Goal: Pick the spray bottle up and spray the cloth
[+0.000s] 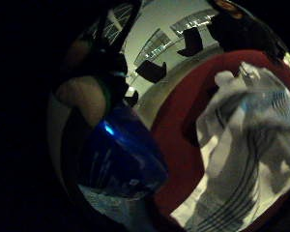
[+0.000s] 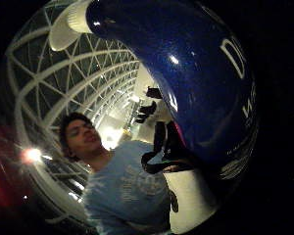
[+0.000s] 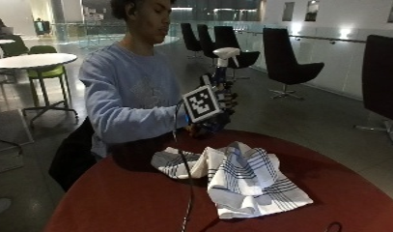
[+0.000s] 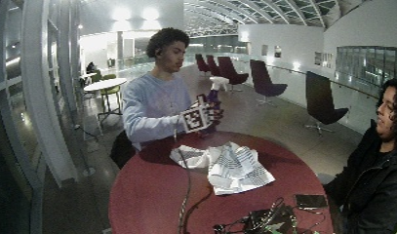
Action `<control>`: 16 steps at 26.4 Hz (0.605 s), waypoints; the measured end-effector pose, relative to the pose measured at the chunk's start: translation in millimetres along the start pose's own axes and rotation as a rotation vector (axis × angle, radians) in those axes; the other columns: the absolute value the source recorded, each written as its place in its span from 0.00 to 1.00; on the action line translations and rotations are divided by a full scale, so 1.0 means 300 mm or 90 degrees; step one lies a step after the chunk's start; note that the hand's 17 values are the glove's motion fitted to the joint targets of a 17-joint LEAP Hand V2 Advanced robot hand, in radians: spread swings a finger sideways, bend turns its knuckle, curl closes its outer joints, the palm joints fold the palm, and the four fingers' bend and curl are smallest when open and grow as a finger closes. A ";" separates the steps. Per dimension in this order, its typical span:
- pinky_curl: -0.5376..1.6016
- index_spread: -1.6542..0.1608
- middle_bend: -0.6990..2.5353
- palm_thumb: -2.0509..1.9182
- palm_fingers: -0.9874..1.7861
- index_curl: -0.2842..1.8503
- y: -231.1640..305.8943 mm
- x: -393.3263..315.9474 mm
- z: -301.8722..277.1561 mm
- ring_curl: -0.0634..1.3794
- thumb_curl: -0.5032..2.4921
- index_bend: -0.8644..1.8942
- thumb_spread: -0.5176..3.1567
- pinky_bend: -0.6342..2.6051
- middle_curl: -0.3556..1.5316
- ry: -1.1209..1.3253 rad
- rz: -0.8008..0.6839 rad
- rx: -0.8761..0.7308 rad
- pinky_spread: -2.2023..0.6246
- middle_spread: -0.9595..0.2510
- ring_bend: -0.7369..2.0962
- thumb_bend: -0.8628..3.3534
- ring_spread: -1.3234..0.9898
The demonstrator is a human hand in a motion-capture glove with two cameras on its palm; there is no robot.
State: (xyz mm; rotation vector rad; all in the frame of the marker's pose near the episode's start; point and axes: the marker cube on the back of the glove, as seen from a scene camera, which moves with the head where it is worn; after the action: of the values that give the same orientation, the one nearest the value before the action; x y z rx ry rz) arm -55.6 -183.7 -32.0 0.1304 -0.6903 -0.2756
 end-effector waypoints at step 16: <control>0.40 0.74 0.35 0.71 0.55 0.19 -0.241 0.250 0.306 0.30 0.34 0.35 0.40 0.34 0.41 0.024 -0.019 0.030 0.87 0.76 0.51 0.20 0.59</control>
State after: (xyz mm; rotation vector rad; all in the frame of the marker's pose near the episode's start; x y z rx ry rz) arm -74.4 -277.4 68.8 0.1905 -0.6584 -0.2854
